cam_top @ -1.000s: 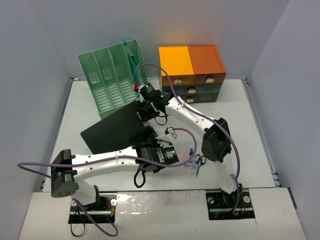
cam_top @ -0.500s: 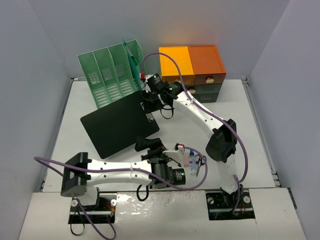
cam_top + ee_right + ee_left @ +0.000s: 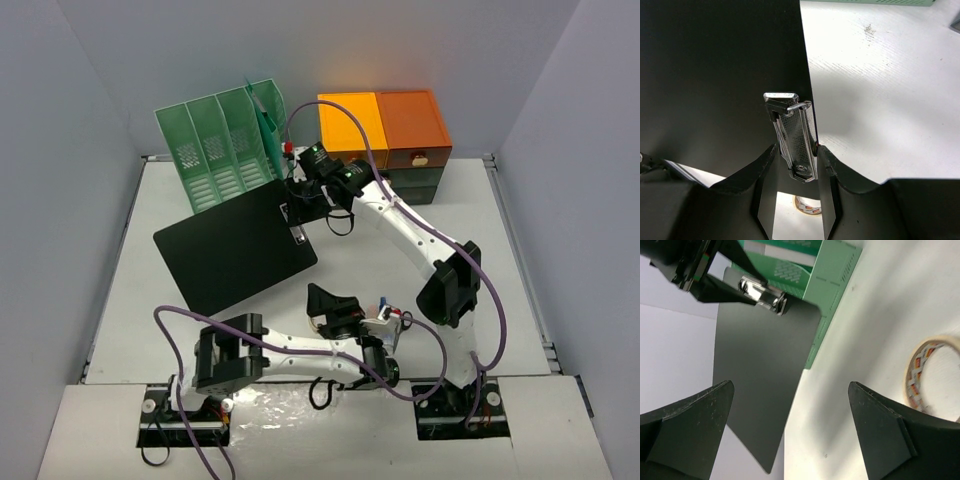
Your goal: Organize the desk
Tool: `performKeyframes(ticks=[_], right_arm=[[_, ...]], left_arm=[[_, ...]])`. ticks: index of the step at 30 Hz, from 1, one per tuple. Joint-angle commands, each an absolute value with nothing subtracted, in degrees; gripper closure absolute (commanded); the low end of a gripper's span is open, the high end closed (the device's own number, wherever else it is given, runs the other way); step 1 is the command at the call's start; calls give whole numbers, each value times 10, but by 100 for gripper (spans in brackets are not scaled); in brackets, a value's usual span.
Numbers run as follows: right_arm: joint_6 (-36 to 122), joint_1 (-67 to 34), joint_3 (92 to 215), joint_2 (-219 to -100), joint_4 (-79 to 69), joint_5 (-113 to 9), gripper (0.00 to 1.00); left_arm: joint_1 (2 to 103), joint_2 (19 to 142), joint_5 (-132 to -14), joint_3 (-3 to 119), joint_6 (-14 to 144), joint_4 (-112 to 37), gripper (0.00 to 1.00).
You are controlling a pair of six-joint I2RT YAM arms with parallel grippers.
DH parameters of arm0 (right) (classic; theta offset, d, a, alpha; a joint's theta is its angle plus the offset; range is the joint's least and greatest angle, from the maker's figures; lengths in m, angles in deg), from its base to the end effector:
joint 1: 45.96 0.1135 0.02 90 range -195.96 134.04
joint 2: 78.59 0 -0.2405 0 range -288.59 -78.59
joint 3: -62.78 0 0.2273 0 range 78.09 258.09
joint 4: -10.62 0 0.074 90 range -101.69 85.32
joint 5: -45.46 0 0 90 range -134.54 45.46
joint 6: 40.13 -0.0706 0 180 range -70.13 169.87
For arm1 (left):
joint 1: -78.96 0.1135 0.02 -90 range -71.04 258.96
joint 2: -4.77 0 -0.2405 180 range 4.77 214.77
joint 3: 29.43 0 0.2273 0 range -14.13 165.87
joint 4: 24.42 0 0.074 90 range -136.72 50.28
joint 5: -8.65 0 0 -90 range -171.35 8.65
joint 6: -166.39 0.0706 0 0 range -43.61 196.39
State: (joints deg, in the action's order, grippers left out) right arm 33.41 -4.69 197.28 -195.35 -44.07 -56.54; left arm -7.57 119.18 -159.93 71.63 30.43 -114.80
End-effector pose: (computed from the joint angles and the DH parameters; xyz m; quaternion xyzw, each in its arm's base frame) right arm 0.3354 0.3139 0.3115 -0.2367 0.8590 0.2963 0.3438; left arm 0.0884 -0.3149 0.1946 0.3374 0.6945 0.3379 0.5382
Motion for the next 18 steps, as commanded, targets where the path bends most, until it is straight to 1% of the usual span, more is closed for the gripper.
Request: performKeyframes(ticks=[1,7,18], right_arm=[[321,-50,1988,-1895,-440,-605,100],[313,-53,1992,-1894,-449,-630,100],[310,-59,2032,-1914,-485,-632,100]], left_arm=[[-80,1215,-1668,761,235,-1349,3],[-63,1239,-1712,768,246,-1349,3],[44,1166,-1752,751,236,-1347,3]])
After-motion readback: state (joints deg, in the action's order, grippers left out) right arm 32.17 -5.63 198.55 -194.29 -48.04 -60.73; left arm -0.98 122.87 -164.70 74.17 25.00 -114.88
